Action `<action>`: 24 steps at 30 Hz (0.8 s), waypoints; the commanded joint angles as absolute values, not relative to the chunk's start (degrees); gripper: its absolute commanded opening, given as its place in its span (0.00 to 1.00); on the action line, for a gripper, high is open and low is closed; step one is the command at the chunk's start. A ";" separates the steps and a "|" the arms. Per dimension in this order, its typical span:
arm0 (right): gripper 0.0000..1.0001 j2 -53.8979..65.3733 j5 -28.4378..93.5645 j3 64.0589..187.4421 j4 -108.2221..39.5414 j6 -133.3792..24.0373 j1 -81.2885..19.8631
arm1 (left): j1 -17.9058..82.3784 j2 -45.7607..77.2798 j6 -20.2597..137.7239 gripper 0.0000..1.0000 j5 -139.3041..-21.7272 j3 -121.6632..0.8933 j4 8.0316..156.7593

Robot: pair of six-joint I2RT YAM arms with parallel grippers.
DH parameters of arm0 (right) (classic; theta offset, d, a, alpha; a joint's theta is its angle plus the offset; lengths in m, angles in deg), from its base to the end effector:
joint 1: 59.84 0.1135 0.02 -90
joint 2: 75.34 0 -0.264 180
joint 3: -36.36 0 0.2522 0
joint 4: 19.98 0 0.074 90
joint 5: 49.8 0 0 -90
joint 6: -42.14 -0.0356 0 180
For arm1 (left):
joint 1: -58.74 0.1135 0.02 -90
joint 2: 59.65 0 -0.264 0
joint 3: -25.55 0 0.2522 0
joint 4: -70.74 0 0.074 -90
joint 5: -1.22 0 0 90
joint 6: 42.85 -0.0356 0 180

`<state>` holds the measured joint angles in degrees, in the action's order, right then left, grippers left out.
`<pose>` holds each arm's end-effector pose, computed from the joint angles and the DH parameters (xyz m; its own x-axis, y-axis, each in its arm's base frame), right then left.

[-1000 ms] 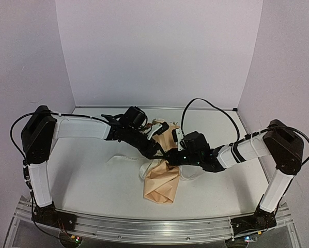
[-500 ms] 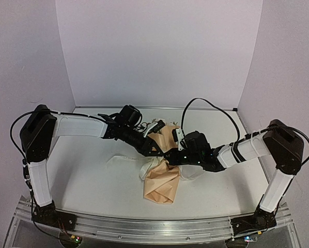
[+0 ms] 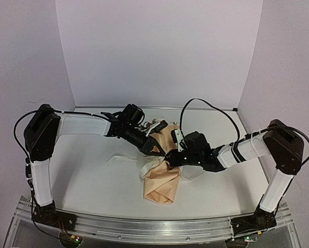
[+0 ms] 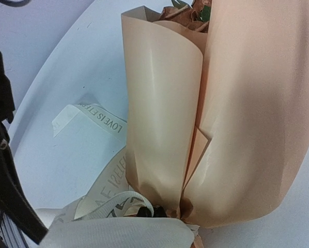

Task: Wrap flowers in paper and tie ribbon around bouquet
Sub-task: Cross the half-tied ribbon over the folded bouquet.

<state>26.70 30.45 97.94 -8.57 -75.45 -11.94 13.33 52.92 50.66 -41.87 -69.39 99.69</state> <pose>0.2384 0.2729 0.1551 -0.6732 -0.0642 -0.7367 -0.5853 0.6551 0.4778 0.2828 -0.3239 0.2095 -0.5603 0.5088 -0.6536 0.8061 0.1536 -0.5715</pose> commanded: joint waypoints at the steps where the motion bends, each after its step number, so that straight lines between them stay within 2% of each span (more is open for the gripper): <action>1: 0.00 25.17 30.09 99.55 -8.37 -74.19 -12.14 | 13.56 55.85 50.83 0.20 -38.65 -72.27 101.44; 9: 0.00 24.08 29.70 99.15 -8.34 -73.96 -12.14 | 13.56 58.19 51.15 0.19 -40.74 -73.13 102.82; 14: 0.08 22.66 29.57 98.03 -8.37 -73.56 -12.20 | 13.56 58.40 52.22 0.19 -43.96 -73.43 102.50; 24: 0.14 20.16 28.90 95.76 -8.36 -73.93 -12.17 | 13.55 59.00 53.08 0.20 -45.63 -74.08 102.62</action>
<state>22.84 29.43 96.93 -8.97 -74.33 -11.94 13.33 58.64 52.23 -44.92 -71.62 102.59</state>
